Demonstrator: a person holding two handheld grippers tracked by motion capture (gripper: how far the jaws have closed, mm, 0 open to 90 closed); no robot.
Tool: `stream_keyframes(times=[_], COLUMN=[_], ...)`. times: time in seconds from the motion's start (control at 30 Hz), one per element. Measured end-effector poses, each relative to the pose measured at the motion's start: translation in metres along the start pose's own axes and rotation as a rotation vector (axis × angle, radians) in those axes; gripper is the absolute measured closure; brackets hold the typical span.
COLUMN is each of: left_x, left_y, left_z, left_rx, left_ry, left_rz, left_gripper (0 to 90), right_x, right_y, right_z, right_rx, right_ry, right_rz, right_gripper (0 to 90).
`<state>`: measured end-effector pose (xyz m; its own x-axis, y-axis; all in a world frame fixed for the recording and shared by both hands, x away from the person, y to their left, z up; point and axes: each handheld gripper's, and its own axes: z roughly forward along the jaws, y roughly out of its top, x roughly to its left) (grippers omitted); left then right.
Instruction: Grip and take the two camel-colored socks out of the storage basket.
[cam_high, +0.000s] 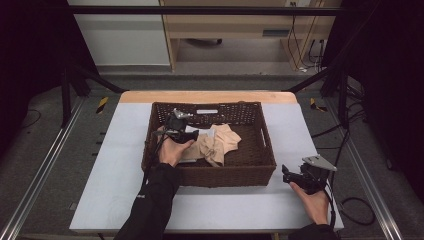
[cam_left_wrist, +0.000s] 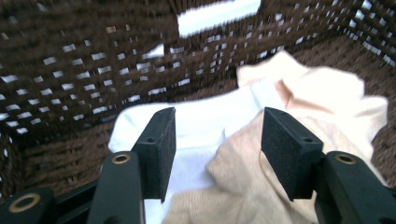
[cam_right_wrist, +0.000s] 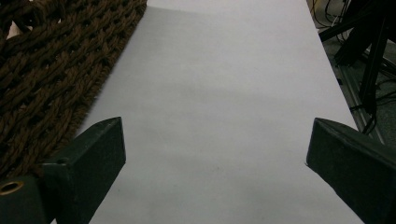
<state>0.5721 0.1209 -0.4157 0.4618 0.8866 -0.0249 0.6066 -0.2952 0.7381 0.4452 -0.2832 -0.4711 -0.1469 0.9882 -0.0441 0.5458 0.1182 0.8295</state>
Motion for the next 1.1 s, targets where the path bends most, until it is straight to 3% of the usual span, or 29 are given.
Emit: stream_keyframes(times=[0.1,0.33,0.43,0.53,0.83,0.97,1.1], left_x=[0.001,0.0,0.0,-0.002,-0.005,-0.006,-0.007], left_y=[-0.002,-0.003,-0.004,-0.004,-0.003,-0.002,-0.001], left_z=[0.002,0.007,0.009,0.01,0.009,0.005,-0.002], left_rx=[0.034,0.061,0.089,0.106,0.141,0.128,0.065], left_ry=[0.008,-0.01,0.0,-0.017,-0.055,-0.065,-0.073], left_rz=[-0.001,-0.01,0.002,0.009,0.018,0.029,0.031], left_gripper=[48.2,52.3,57.2,59.3,80.3,83.1,83.4], right_x=[0.001,0.001,0.002,0.002,0.002,0.002,0.002], right_y=[0.0,0.0,0.0,0.0,0.0,0.0,0.0], right_z=[0.0,0.002,0.002,0.002,0.003,0.003,0.003], right_rx=[0.001,0.01,0.013,0.015,0.021,0.021,0.023], right_ry=[0.0,0.002,0.001,0.002,0.005,0.003,0.0], right_rz=[-0.007,-0.005,-0.008,-0.013,-0.015,-0.016,-0.018], right_gripper=[5.0,5.0,5.0,4.9,5.0,4.9,5.0])
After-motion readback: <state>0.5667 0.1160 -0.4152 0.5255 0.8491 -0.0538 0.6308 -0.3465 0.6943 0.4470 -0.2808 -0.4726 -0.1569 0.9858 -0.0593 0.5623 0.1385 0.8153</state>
